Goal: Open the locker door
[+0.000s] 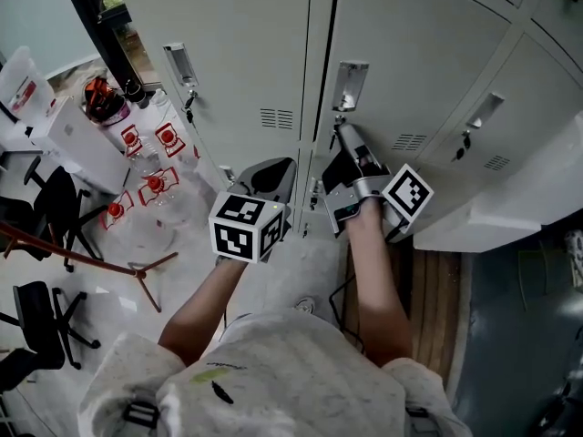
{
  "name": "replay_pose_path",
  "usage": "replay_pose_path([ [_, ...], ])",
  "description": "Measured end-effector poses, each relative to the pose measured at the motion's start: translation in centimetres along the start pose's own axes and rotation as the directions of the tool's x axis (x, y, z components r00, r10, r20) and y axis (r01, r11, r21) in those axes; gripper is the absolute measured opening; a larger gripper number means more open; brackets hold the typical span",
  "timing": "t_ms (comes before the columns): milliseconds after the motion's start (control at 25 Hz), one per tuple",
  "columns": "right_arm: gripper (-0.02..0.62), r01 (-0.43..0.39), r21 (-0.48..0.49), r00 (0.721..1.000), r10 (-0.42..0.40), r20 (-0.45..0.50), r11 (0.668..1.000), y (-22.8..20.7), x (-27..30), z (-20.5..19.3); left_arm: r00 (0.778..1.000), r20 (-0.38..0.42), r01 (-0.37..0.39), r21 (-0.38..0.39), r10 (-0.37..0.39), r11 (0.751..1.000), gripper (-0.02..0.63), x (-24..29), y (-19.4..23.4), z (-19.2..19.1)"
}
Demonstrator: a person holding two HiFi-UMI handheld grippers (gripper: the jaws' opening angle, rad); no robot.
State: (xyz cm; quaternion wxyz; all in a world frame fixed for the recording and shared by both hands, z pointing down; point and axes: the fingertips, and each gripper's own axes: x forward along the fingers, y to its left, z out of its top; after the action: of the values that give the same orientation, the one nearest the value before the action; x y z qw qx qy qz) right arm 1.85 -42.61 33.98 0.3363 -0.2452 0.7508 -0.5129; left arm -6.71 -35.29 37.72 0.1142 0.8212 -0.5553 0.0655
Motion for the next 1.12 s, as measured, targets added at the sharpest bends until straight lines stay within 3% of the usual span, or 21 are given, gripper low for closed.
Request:
replay_pose_path([
  [720,0.033,0.059,-0.109,0.996,-0.051,0.067,0.992,1.6,-5.0,-0.6,0.994,-0.006,0.111,0.018,-0.111,0.994,0.006,-3.4,-2.2,-1.2],
  [1120,0.021,0.123,-0.169,0.986,-0.1,0.137,0.978,2.6,-8.8,-0.2,0.979,-0.007,0.205,0.037,-0.205,0.978,0.006,-5.3,-4.6,-1.9],
])
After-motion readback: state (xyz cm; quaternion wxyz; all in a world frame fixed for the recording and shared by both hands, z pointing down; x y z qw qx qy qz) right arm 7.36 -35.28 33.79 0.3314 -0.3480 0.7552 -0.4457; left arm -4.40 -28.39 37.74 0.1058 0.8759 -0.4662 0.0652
